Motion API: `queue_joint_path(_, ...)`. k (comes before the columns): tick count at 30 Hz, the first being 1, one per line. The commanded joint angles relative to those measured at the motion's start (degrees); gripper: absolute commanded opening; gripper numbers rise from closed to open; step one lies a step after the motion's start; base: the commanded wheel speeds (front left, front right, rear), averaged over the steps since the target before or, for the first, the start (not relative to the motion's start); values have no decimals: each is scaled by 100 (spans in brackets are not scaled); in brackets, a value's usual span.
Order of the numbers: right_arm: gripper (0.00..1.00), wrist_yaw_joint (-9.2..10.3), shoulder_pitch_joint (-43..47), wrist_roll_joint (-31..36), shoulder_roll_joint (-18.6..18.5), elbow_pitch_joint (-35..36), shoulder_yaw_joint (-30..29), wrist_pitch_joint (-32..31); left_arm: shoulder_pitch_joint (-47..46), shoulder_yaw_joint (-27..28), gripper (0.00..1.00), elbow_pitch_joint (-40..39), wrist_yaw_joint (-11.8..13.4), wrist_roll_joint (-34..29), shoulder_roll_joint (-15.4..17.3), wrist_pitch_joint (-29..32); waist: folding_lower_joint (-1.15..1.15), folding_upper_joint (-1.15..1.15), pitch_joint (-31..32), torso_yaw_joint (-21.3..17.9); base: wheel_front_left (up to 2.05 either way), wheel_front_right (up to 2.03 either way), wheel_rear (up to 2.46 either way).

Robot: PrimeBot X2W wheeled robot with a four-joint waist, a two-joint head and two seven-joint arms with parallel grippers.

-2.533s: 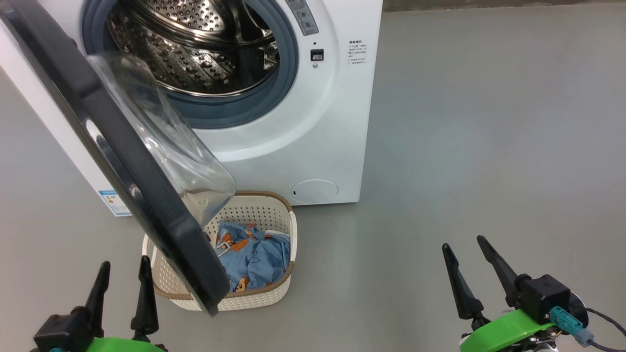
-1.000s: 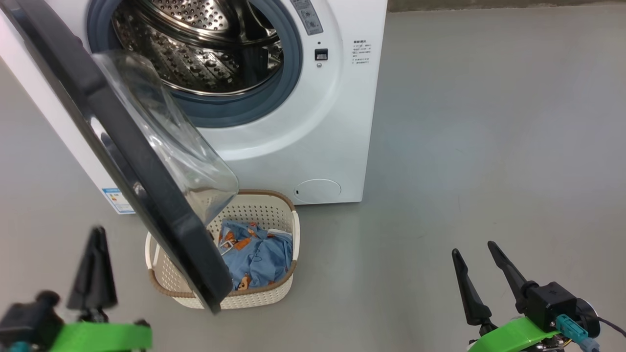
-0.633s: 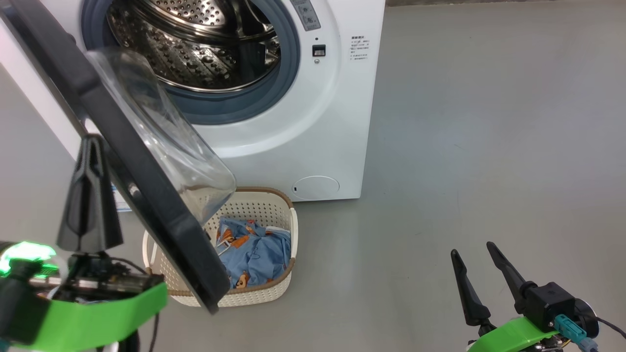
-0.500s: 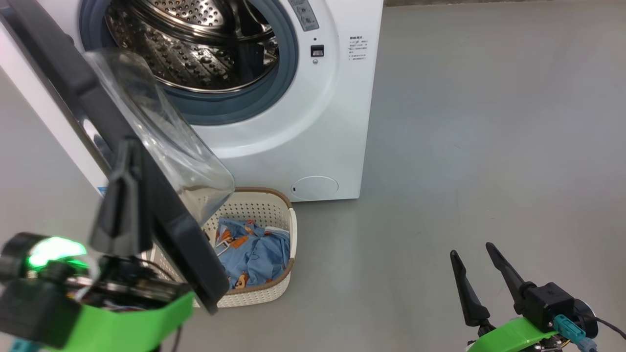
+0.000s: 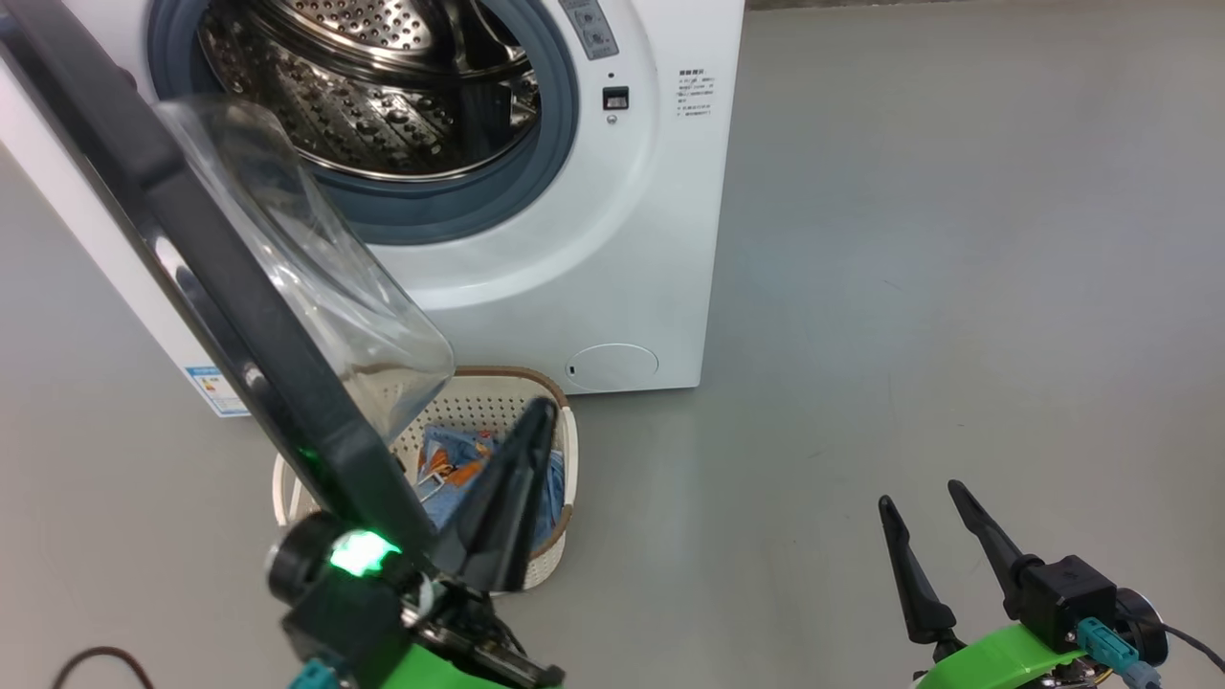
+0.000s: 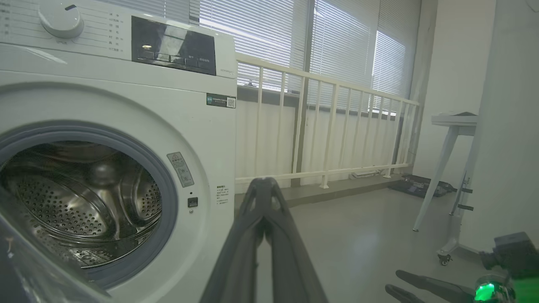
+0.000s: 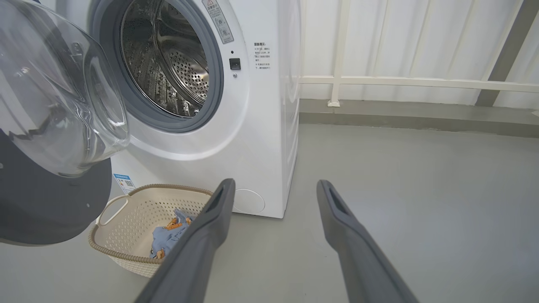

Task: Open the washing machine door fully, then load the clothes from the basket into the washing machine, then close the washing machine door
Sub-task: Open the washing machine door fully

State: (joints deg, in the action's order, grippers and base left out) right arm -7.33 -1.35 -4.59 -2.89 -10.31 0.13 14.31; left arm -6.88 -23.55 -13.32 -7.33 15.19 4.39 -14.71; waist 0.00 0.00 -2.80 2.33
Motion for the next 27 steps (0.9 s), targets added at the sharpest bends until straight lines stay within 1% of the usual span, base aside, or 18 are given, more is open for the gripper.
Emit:
queue_joint_path(1,100,-16,-224,73,1,104,172,69,-38,77,0,3,-15,91,12,-29,0,0,0,-12,0,0,0)
queue_joint_path(4,100,-16,-241,85,1,79,193,69,76,-74,0,294,-15,139,49,-29,0,0,4,-33,0,0,0)
queue_joint_path(7,100,-16,-239,74,1,66,201,69,138,-104,0,604,-15,155,75,-29,0,0,0,-41,0,0,0)
queue_joint_path(17,100,-16,-254,25,-16,26,241,69,88,234,0,1486,-15,180,38,-29,0,0,-35,-96,0,0,0)
queue_joint_path(27,100,-16,-319,-49,-18,-9,247,69,-244,566,0,1952,-15,252,1,-29,0,0,-130,-147,0,0,0)
